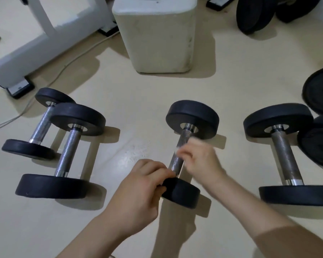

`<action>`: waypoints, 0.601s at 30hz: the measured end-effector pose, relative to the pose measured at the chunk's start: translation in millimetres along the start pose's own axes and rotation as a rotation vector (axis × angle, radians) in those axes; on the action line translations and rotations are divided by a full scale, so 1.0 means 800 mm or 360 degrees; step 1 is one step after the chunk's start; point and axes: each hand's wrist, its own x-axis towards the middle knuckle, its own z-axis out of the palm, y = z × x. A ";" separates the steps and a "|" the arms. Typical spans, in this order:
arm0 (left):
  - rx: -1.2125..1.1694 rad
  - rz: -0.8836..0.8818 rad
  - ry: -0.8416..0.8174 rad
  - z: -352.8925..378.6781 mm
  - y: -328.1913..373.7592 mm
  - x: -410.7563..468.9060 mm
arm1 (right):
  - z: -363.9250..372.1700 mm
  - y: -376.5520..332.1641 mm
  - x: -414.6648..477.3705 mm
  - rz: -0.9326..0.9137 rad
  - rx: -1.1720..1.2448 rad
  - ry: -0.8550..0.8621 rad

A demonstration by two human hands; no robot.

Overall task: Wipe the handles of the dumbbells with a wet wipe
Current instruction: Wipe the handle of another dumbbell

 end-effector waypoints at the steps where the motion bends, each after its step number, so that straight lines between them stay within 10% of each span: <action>1: 0.0064 0.0064 -0.0064 -0.003 0.003 -0.001 | -0.002 -0.004 -0.010 -0.0092 0.0003 -0.0130; 6: 0.0691 0.0123 -0.0470 0.003 0.020 0.008 | -0.003 0.013 0.048 -0.0091 -0.0027 0.0214; 10: 0.0840 0.0050 -0.0499 -0.004 0.024 0.029 | 0.006 -0.011 0.010 -0.0294 0.0034 -0.0335; 15: 0.0756 -0.0010 -0.0516 -0.019 0.004 0.032 | 0.009 0.015 0.067 -0.0277 -0.0117 0.0173; 18: 0.0799 -0.0030 -0.0531 -0.024 -0.002 0.030 | 0.024 -0.008 0.021 -0.0372 0.0021 -0.0077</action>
